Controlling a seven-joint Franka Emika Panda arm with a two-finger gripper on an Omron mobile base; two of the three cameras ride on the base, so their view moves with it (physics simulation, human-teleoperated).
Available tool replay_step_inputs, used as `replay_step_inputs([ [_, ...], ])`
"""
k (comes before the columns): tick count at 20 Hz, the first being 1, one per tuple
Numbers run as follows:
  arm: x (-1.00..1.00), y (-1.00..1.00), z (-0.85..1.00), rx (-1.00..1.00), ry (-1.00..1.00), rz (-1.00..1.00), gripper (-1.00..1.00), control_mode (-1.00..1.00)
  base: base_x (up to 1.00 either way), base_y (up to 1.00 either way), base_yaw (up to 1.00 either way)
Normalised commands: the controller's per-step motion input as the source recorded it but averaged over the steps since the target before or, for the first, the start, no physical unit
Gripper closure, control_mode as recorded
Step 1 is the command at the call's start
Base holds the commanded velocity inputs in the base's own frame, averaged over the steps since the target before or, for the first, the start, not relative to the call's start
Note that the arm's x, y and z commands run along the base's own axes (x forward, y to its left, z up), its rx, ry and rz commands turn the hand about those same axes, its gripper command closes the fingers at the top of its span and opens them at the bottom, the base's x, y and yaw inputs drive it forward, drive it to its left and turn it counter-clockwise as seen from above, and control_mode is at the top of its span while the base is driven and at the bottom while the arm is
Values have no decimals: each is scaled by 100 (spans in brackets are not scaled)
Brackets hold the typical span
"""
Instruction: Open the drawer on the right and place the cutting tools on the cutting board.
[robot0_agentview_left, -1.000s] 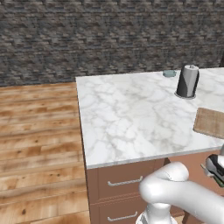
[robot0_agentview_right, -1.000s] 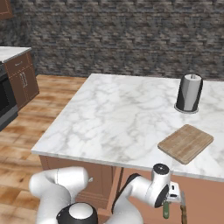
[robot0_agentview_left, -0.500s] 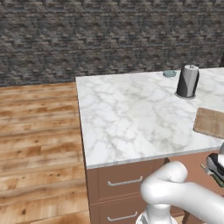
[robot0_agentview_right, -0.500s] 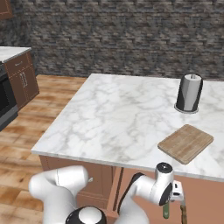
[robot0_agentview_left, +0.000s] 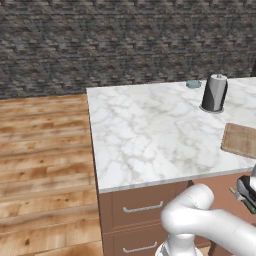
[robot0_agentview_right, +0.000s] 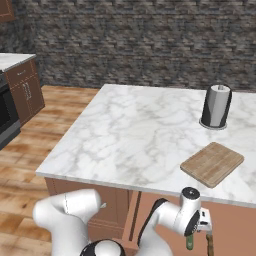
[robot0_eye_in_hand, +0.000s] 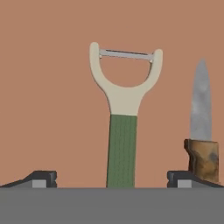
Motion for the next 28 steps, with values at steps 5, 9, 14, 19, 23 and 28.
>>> replay_step_inputs([
  [5,0,0,-29,0,0,0,-100,-100,0,0,0],
  [9,0,0,-22,0,1,0,-100,-100,0,0,0],
  [14,0,0,-16,0,5,0,-100,-100,0,0,0],
  [19,0,0,-18,0,4,0,-100,-100,0,0,0],
  [23,0,0,-14,0,3,0,-100,-100,0,0,0],
  [28,0,0,-9,0,4,0,-100,-100,0,0,0],
])
